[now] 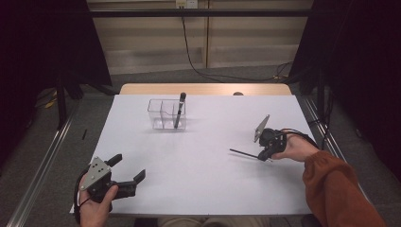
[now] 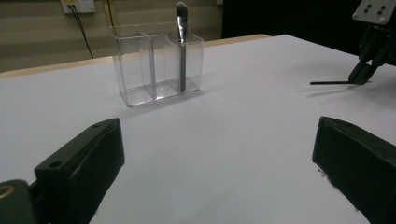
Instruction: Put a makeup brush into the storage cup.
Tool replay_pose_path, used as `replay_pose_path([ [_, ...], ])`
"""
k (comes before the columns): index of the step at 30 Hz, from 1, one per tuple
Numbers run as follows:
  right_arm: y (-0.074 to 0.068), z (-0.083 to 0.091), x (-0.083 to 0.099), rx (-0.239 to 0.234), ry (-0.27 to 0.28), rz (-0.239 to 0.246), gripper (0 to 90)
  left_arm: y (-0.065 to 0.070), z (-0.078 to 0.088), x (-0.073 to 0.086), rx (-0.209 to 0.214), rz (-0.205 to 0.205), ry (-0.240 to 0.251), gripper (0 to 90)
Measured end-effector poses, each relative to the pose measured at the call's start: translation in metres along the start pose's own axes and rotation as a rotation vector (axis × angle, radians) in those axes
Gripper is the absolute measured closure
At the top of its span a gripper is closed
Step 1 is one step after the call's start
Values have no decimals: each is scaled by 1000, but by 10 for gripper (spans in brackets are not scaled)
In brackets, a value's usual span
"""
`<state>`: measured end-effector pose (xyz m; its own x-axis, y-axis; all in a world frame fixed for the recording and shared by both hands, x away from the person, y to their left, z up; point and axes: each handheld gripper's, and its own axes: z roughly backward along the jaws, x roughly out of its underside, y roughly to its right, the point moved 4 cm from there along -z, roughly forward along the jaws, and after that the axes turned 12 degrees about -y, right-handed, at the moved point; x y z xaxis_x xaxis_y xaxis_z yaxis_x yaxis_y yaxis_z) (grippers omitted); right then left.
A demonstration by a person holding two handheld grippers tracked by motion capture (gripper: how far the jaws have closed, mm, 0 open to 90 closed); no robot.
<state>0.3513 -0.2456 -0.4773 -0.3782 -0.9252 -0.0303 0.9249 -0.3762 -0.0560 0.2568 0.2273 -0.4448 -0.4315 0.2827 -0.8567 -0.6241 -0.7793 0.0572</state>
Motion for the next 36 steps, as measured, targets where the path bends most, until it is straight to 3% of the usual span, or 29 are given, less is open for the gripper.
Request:
replay_pose_path([
  [2,0,4,2,21,26,-26,861,0,0,0,-1,-1,0,23],
  [7,-5,6,5,15,103,-78,861,0,0,0,-1,-3,1,23],
  [8,-5,7,6,20,114,-106,861,0,0,0,-2,-3,2,23],
  [18,-6,14,12,34,287,-176,861,0,1,0,0,-10,1,23],
  [23,-6,15,12,64,351,-214,860,0,1,-1,-1,-7,7,23],
  [28,-8,22,11,42,458,-247,861,-1,3,-1,-4,-11,5,23],
  [36,-12,19,9,18,581,-286,861,-1,3,-2,-8,-16,7,23],
])
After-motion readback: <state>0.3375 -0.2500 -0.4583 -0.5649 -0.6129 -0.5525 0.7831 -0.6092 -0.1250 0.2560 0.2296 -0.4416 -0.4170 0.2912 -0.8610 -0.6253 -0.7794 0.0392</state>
